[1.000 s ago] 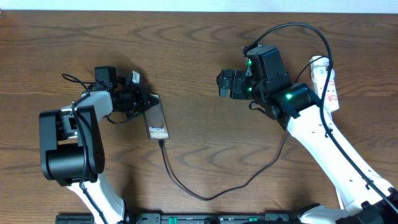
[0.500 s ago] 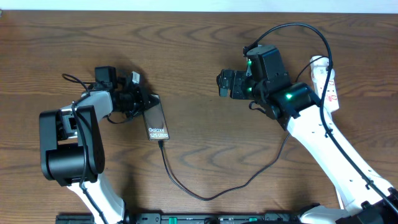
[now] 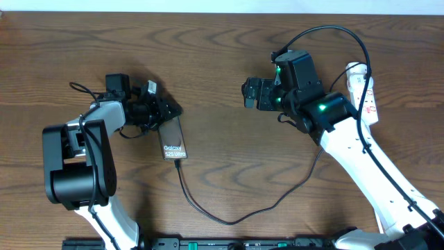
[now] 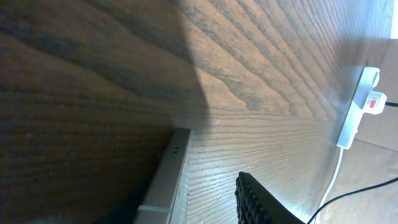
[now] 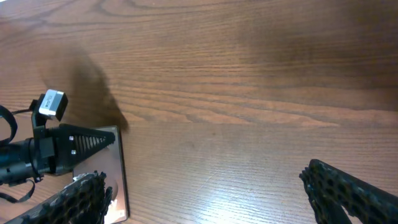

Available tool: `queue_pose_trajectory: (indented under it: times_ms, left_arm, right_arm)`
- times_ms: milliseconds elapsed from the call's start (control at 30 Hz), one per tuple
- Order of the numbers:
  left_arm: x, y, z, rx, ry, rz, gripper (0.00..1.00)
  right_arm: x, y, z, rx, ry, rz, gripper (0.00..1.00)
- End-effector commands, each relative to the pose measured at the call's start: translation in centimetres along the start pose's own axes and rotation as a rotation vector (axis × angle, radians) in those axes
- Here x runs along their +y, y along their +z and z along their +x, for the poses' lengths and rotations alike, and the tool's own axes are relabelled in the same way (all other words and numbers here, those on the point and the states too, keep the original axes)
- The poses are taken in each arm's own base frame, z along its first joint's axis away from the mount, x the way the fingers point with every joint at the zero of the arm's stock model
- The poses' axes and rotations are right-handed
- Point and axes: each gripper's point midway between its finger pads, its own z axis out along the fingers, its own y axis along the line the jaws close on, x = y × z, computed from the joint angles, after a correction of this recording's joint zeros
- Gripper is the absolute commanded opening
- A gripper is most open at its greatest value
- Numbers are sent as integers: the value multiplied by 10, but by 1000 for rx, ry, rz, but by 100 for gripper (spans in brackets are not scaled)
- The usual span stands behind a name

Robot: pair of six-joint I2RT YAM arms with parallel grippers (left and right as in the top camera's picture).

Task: Plug charger to phone and switch on socket
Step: 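Lower the phone flat onto the table with the left gripper and release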

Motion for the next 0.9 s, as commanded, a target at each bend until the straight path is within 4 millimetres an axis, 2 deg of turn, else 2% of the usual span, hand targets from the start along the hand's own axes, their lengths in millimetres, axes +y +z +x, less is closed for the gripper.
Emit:
queue_pose_trajectory:
  times_ms: [0, 133, 233, 267, 433, 500, 867]
  left_arm:
    - [33, 4, 8, 5, -42, -143, 43]
    - [36, 4, 7, 2, -45, -165, 49]
    - [53, 0, 10, 1, -67, -257, 52]
    - [63, -3, 12, -2, -85, -321, 52]
    - [76, -8, 13, -17, -123, -398, 54]
    - [84, -11, 14, -21, -127, -443, 57]
    - [93, -16, 20, -8, -145, -503, 59]
  right_arm:
    - [1, -1, 0, -4, -15, 6, 99]
    - [1, -1, 0, -4, -15, 6, 99]
    - [1, -1, 0, -4, -15, 6, 99]
    - [1, -1, 0, -4, -15, 6, 99]
    - [1, -1, 0, -4, -15, 6, 99]
    - [1, -1, 0, -4, -15, 6, 99]
    - [1, -1, 0, -3, -15, 7, 99]
